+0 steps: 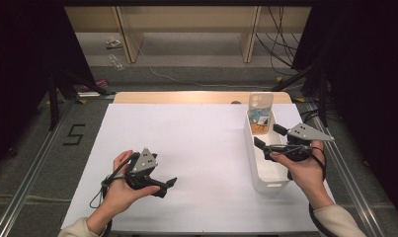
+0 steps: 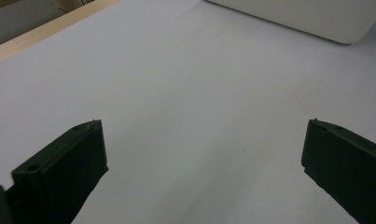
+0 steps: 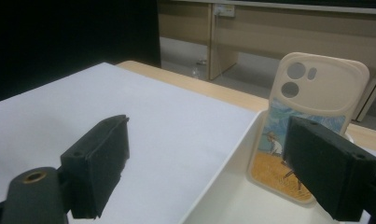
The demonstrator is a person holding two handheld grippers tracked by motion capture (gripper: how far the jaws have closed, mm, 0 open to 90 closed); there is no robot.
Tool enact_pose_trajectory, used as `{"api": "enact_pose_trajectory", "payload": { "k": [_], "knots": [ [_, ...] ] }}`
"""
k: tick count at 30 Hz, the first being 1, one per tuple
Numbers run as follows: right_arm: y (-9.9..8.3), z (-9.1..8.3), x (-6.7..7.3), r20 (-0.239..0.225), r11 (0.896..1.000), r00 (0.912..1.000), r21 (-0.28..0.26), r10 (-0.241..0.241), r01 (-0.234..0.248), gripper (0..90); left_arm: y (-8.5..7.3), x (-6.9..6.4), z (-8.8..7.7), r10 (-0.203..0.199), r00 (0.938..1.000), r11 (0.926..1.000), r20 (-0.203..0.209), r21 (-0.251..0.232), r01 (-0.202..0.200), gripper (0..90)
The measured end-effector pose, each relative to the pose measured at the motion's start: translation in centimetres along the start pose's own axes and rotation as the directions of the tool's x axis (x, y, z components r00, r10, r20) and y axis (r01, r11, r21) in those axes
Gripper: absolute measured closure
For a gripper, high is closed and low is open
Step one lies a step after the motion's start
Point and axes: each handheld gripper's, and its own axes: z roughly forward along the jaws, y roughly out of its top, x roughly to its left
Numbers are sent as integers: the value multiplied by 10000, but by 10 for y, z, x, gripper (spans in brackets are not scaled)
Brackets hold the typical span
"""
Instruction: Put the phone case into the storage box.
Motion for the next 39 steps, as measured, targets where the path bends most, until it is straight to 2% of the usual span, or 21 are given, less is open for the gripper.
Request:
{"api": "enact_pose_trajectory", "payload": {
  "k": [18, 30, 39],
  "knots": [
    [-11, -15, 2, -221, 9999, 9997, 72, 92, -90, 154, 0, 1, -1, -79, 9999, 10000, -107, -45, 78, 0],
    [-19, -20, 4, -476, 10000, 9989, 6, 19, -19, 154, 0, 3, -2, -233, 9995, 9996, -191, -186, 230, 0],
    [-25, -24, 3, -489, 10000, 9988, 4, 13, -12, 155, 0, 3, -3, -224, 9996, 9996, -199, -178, 220, 0]
  ]
}}
